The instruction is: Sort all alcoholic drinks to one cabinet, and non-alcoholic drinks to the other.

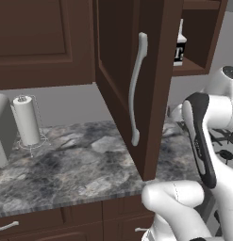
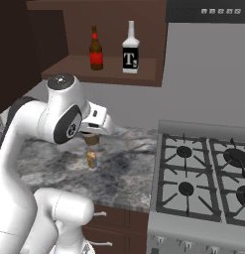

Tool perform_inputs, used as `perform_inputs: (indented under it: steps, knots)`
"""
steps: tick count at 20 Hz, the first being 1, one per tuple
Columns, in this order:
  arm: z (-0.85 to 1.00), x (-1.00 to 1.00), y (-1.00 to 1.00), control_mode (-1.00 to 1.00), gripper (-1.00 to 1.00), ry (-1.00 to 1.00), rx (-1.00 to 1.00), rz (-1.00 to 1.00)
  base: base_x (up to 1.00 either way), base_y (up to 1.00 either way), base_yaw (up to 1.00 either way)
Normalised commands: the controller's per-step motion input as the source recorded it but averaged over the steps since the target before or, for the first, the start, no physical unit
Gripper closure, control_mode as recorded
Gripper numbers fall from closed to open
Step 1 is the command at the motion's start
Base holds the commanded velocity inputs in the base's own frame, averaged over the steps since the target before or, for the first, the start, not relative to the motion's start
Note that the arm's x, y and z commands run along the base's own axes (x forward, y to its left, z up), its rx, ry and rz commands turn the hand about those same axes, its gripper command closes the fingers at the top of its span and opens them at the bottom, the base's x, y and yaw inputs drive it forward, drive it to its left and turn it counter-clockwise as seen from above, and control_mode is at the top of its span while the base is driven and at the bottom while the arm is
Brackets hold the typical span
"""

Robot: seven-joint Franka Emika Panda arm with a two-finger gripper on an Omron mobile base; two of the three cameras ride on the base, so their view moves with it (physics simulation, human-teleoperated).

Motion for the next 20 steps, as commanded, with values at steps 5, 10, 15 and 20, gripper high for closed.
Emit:
perform_inputs:
  steps: [5,10,15,20]
  knots:
    - [0.34,-0.15,0.00,-1.00,1.00,-0.04,-0.02,0.04,0.00,0.00,0.00]
    - [0.25,-0.12,0.00,-1.00,1.00,-0.04,-0.01,0.04,0.00,0.00,0.00]
    - [0.11,-0.04,0.02,-1.00,1.00,-0.02,-0.01,0.02,0.00,0.00,0.00]
    - [0.00,-0.01,0.04,-1.00,1.00,0.00,0.00,0.00,0.00,0.00,0.00]
